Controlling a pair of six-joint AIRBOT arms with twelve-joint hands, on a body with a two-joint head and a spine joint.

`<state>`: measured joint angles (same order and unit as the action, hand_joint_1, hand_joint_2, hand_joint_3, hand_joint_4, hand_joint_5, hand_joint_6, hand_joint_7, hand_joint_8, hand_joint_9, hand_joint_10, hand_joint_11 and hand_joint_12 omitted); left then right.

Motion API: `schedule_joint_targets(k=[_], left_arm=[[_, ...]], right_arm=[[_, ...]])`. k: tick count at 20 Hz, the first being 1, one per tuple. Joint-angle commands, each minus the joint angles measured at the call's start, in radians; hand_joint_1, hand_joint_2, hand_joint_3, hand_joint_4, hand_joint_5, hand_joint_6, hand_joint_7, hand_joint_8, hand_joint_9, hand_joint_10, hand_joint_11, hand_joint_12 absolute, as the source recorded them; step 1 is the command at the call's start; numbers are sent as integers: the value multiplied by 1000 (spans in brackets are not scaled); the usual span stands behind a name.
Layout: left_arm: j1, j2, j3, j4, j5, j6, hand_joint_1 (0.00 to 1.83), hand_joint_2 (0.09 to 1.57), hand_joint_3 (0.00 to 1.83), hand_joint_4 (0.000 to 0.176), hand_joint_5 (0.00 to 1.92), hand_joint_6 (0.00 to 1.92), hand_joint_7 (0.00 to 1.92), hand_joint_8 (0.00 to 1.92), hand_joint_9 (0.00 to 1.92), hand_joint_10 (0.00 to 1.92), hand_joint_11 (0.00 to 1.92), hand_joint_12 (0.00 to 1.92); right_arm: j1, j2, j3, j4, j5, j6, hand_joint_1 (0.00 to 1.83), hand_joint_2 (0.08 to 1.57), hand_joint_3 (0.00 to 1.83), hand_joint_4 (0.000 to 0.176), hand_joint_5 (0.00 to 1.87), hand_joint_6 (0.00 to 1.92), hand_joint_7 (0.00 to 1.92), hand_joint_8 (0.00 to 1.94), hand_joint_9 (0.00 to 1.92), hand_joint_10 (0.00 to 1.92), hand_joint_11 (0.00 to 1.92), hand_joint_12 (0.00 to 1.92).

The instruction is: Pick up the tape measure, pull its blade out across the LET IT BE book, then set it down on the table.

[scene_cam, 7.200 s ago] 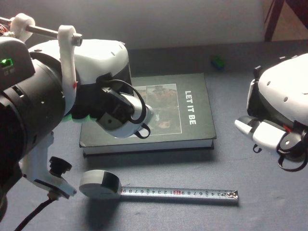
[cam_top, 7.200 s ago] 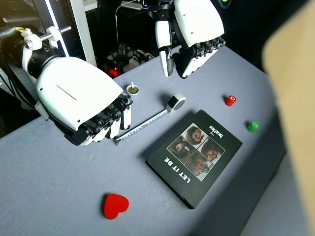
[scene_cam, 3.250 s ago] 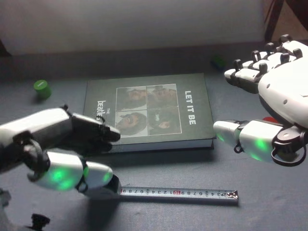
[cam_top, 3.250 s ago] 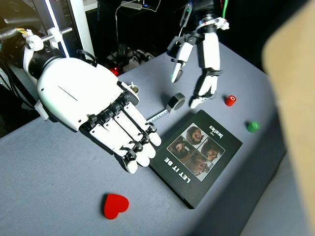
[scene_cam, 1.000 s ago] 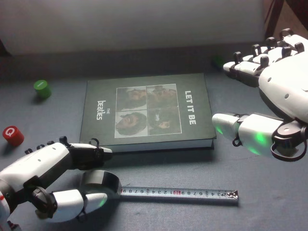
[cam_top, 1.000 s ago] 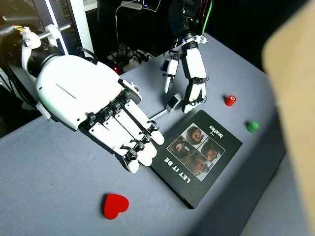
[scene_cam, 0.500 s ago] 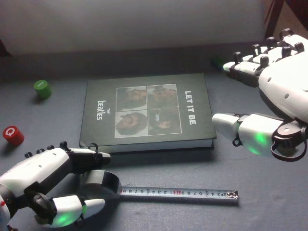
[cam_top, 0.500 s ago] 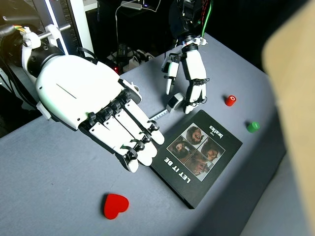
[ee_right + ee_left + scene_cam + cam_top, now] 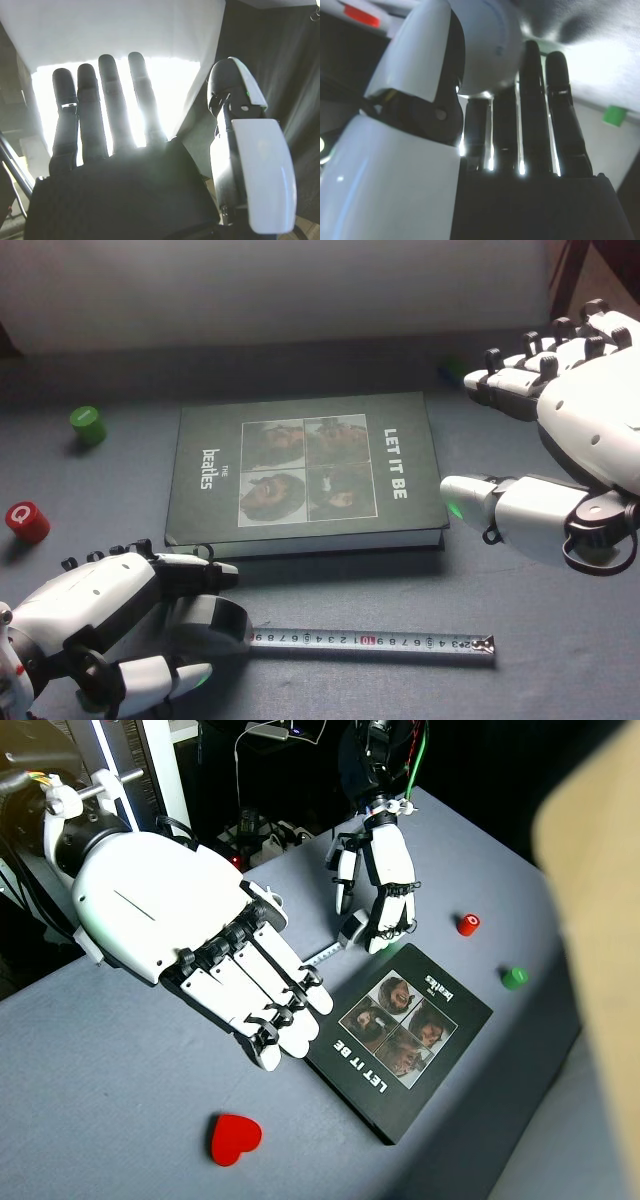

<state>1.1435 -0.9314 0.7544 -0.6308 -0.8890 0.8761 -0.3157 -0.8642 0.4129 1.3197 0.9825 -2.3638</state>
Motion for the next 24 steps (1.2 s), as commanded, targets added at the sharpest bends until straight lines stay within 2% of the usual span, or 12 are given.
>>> schedule_joint_targets(k=[1, 2, 3, 4, 5, 12, 15, 18, 19, 21, 23, 24], left_arm=[[-2, -6, 6, 30, -99, 2, 1237, 1106, 0, 0, 617, 8, 732, 13, 712, 28, 305, 910], [-2, -7, 6, 29, -99, 8, 1274, 1103, 0, 0, 722, 12, 847, 25, 870, 71, 449, 958], [-2, -8, 6, 27, -99, 12, 1357, 1119, 17, 0, 752, 825, 905, 893, 954, 996, 646, 1006], [-2, -10, 6, 27, -99, 17, 1372, 1130, 6, 0, 807, 932, 910, 1085, 972, 1202, 759, 1113], [-2, -11, 6, 27, -99, 18, 1374, 1133, 0, 0, 855, 956, 914, 1113, 933, 1267, 849, 1189], [-50, 1, -7, 16, -97, -10, 1378, 1114, 0, 0, 931, 946, 957, 1013, 937, 1239, 869, 1213], [-110, 30, -15, -3, -53, -5, 1377, 1116, 1, 0, 936, 947, 939, 1030, 935, 1245, 844, 1214], [-186, 65, -27, -21, 0, 24, 1377, 1117, 1, 0, 938, 946, 933, 1037, 932, 1249, 838, 1217], [-203, 76, -32, -29, 18, 34, 1376, 1118, 1, 0, 942, 934, 932, 1045, 924, 1261, 836, 1220], [-253, 104, -43, -61, 50, 73, 1376, 1118, 1, 0, 947, 923, 927, 1055, 922, 1266, 842, 1224], [-295, 119, -39, -78, 81, 93, 1376, 1119, 0, 0, 948, 919, 927, 1052, 920, 1273, 847, 1230], [-322, 126, -32, -88, 108, 114, 1376, 1119, 0, 0, 948, 919, 927, 1052, 920, 1273, 847, 1230]], right_arm=[[12, 4, -5, -89, 39, 5, 116, 1210, 0, 48, 329, 1, 334, 1, 273, 4, 0, 959], [12, 4, -5, -89, 39, 5, 115, 1210, 0, 48, 329, 1, 334, 1, 272, 4, 0, 961], [13, 4, -5, -89, 39, 5, 116, 1210, 0, 48, 329, 1, 334, 1, 266, 1, 0, 964], [13, 4, -5, -89, 38, 5, 116, 1210, 0, 48, 329, 1, 334, 1, 262, 0, 0, 966], [13, 4, -5, -89, 38, 5, 117, 1209, 0, 48, 329, 1, 334, 1, 265, 1, 0, 967], [12, 4, -5, -102, 30, 5, 121, 1208, 0, 48, 329, 1, 343, 4, 269, 2, 0, 971], [-5, 3, -5, -236, 13, 12, 141, 1200, 0, 47, 349, 5, 361, 5, 289, 7, 0, 991], [-6, 5, 5, -305, -20, 26, 143, 1199, 0, 47, 349, 5, 362, 5, 293, 8, 0, 992], [-5, 5, 13, -308, -40, 29, 167, 1202, 0, 47, 349, 3, 352, 1, 289, 4, 0, 968], [0, 5, 41, -308, -101, 32, 344, 1161, 0, 45, 349, 2, 342, 1, 276, 1, 0, 945], [9, 4, 66, -305, -141, 33, 512, 1109, 0, 33, 358, 5, 352, 5, 275, 1, 0, 930], [22, 5, 80, -274, -172, 30, 512, 1109, 0, 33, 358, 5, 352, 5, 275, 1, 0, 930]])
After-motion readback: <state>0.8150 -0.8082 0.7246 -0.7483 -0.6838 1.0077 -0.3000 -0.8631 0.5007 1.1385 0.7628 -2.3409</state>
